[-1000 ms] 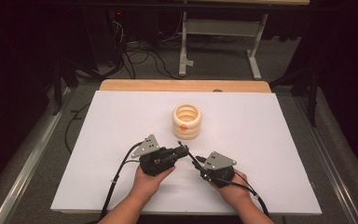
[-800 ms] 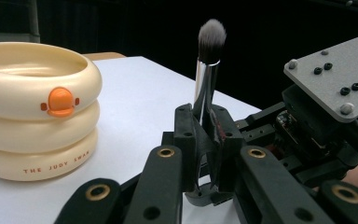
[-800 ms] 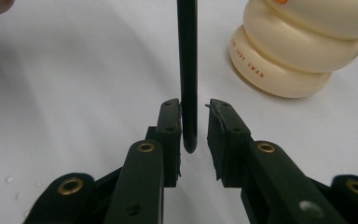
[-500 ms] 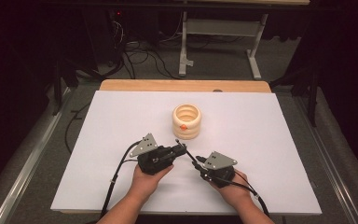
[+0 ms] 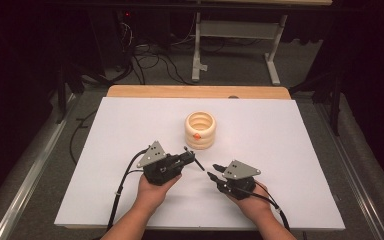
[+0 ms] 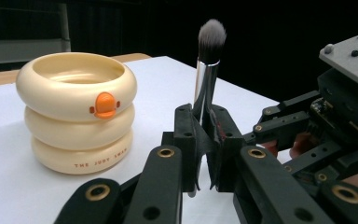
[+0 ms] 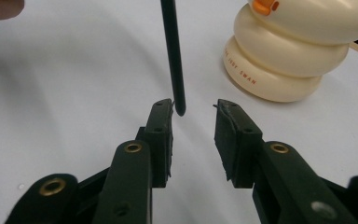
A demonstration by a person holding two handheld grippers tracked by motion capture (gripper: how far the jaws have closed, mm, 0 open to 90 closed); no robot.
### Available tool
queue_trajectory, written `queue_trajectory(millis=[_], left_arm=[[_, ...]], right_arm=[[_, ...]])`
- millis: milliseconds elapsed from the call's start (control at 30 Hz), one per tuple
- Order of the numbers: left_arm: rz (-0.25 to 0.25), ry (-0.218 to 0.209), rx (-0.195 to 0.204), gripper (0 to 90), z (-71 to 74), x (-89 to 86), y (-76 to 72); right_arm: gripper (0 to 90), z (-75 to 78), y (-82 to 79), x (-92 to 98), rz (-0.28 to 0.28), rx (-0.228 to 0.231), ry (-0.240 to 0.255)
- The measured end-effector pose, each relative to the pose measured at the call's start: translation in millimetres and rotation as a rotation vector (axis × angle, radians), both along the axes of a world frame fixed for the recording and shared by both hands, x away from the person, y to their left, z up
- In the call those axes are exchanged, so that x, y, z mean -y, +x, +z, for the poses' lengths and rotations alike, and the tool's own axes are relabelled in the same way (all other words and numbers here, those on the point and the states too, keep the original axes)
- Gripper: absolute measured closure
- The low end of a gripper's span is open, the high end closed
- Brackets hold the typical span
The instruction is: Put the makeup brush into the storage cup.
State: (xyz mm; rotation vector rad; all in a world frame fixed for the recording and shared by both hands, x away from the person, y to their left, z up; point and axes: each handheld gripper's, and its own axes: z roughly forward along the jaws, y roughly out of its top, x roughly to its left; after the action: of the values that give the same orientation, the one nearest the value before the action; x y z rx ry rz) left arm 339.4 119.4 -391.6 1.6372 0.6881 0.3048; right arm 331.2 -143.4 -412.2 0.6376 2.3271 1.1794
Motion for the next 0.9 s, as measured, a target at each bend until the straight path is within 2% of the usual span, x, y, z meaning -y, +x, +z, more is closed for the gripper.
queue_trajectory(millis=[500,900], left_arm=[[0.068,0.056,0.018,83.2,5.6,-9.9,0.8],[0.124,0.085,0.031,83.2,7.9,-21.3,3.3]], right_arm=[[54.5,8.6,8.3,24.3,-0.086,-0.018,0.076],[37.2,12.4,16.3,50.5,-0.171,-0.029,0.120]])
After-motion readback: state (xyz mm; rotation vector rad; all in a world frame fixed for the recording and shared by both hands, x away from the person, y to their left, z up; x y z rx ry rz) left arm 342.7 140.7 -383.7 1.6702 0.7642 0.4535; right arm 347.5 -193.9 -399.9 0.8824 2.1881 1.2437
